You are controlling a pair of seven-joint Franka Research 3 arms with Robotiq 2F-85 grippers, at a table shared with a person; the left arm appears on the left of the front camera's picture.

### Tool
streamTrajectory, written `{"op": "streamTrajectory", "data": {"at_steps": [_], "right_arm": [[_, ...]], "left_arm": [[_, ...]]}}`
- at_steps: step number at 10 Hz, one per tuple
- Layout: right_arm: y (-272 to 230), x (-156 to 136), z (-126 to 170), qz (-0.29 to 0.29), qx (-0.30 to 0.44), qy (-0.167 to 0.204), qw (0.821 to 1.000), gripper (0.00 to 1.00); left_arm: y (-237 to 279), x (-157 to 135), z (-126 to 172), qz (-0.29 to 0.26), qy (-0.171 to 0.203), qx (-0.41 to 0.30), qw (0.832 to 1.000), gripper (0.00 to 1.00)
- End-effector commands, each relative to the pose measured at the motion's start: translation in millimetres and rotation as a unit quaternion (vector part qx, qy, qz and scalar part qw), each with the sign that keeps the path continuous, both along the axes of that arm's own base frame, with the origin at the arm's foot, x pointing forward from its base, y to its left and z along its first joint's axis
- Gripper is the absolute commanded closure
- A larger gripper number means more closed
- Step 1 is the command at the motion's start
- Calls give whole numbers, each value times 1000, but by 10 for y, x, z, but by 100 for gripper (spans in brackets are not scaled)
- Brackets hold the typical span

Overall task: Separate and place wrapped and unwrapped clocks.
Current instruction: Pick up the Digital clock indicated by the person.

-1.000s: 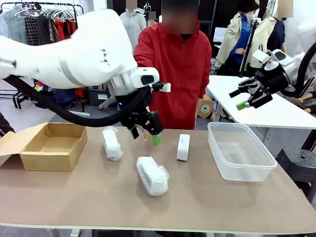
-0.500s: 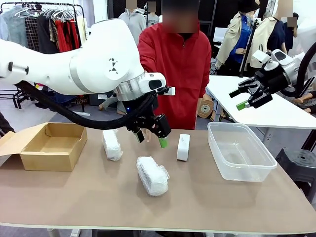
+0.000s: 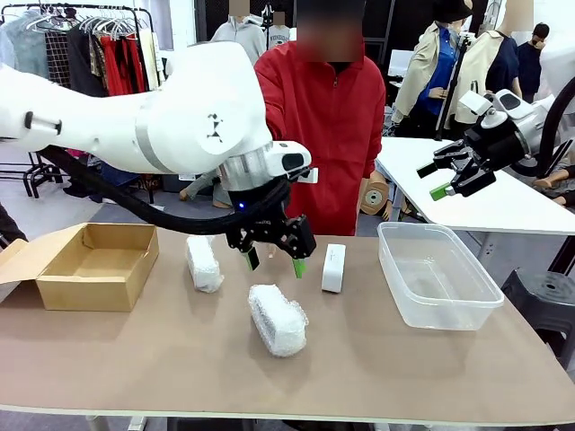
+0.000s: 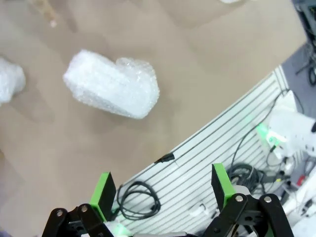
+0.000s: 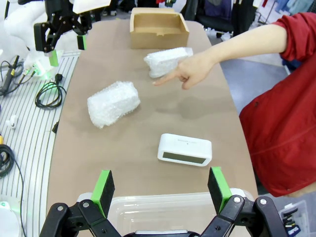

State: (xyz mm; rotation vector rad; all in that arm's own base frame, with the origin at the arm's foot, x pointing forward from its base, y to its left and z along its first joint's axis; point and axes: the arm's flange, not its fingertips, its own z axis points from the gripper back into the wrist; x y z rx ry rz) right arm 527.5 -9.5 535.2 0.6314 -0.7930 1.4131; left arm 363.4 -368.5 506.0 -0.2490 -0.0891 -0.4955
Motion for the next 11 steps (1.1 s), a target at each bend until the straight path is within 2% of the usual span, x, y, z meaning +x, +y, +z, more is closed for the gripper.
{"op": "streamTrajectory", "data": {"at_steps": [1,3,5,7,8,10,11], "right_arm": [[-2,-1,7,0,0,0,1000,0],[-2,-1,7,0,0,0,1000,0],[-2,-1,7,0,0,0,1000,0],[-2,-1,7,0,0,0,1000,0],[-2,-1,7,0,0,0,1000,0],[-2,-1,7,0,0,0,1000,0],[-2,-1,7,0,0,0,1000,0]], "left_arm": [[-205,-44,1,100,18,43,994,0],[-303,-69,-108,244,-3,70,967,0],[-348,-78,-222,347,-27,82,934,0],[-435,-99,-430,383,-23,95,918,0],[-448,-67,-548,392,-30,105,914,0],[-517,-61,-797,405,-14,113,907,0],[-525,-63,-883,428,-23,123,895,0]]}}
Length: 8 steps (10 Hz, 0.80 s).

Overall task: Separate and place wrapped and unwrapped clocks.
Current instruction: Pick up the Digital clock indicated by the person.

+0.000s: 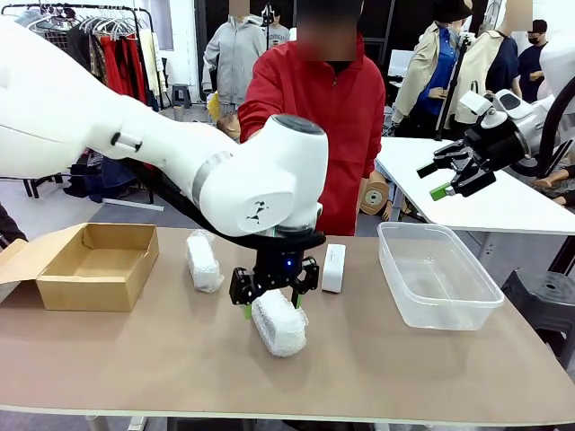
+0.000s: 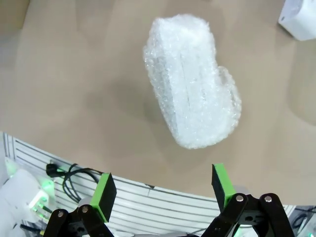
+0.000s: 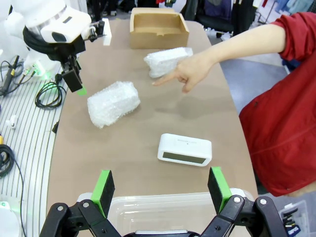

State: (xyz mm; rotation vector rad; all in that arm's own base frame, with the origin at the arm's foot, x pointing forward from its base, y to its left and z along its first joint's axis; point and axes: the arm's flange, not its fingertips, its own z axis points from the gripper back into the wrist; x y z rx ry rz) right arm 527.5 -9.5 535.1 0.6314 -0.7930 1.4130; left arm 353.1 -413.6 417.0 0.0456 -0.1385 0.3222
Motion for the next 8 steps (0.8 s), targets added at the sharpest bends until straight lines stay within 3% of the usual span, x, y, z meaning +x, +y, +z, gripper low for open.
{"op": "streamTrajectory", "data": {"at_steps": [1,2,3,6,8], "right_arm": [[-1,-1,7,0,0,0,1000,0],[-1,-1,7,0,0,0,1000,0],[-1,-1,7,0,0,0,1000,0],[-1,-1,7,0,0,0,1000,0],[-1,-1,7,0,0,0,1000,0]], "left_arm": [[-86,32,-78,30,-22,-6,999,0],[-60,65,-109,17,-26,-32,999,0],[-31,10,-79,11,0,-1,1000,0],[-63,32,-125,13,-1,-10,1000,0],[-21,195,-19,43,4,-27,999,0]]}}
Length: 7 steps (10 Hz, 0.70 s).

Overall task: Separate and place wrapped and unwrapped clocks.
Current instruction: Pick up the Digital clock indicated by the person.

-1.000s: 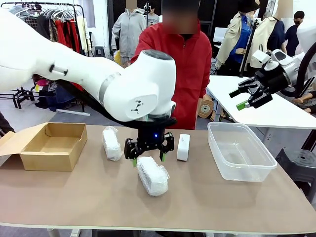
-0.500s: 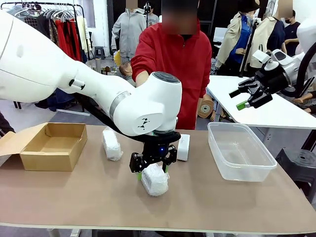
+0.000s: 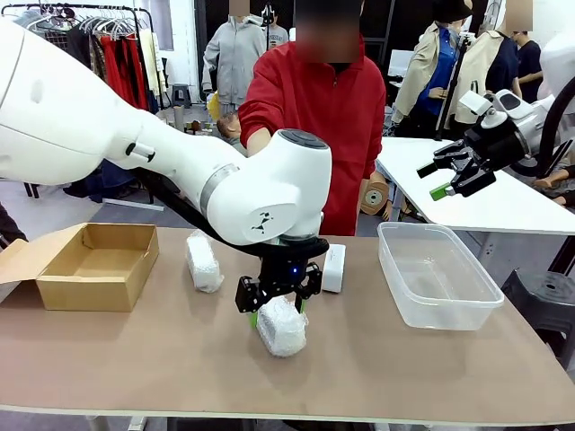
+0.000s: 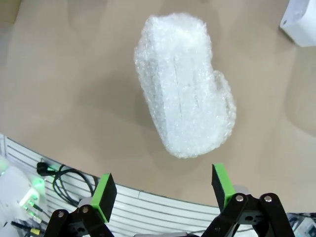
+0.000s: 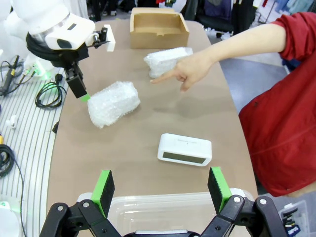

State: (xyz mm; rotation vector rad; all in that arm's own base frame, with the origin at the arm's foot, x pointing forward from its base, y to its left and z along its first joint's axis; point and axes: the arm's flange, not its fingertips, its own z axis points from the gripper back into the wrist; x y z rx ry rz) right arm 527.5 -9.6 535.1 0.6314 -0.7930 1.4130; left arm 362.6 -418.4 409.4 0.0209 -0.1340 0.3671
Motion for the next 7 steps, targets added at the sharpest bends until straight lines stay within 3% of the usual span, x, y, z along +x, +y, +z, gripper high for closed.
{"op": "streamTrajectory", "data": {"at_steps": [1,7], "right_arm": [[-1,-1,7,0,0,0,1000,0],[-1,-1,7,0,0,0,1000,0]], "left_arm": [[44,186,76,35,7,-16,999,0],[53,463,-109,104,19,-17,994,0]]}}
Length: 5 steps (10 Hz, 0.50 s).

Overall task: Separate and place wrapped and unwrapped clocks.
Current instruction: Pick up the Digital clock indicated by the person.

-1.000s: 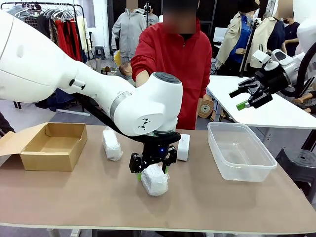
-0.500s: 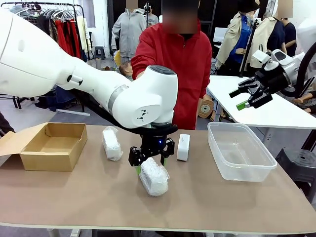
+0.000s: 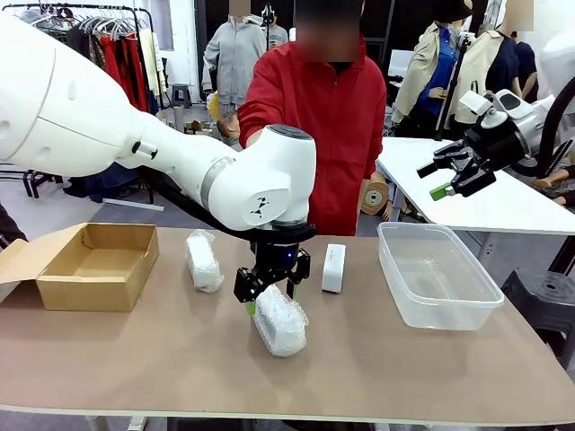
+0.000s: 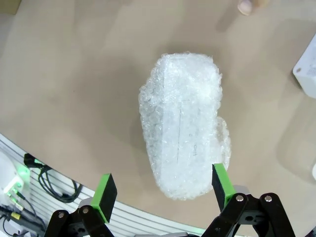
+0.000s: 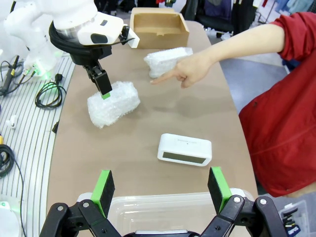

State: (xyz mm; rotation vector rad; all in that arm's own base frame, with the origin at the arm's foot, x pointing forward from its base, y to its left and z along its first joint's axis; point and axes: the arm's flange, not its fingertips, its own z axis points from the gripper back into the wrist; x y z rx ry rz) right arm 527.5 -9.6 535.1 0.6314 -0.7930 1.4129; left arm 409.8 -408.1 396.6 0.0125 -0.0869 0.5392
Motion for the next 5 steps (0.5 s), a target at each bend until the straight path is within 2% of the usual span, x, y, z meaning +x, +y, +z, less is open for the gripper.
{"op": "streamTrajectory", "data": {"at_steps": [1,5], "right_arm": [[0,-2,7,0,0,0,1000,0],[0,-2,7,0,0,0,1000,0]], "left_arm": [[-55,16,-4,27,0,-11,1000,0],[-95,90,-127,10,-26,-14,1000,0]]}}
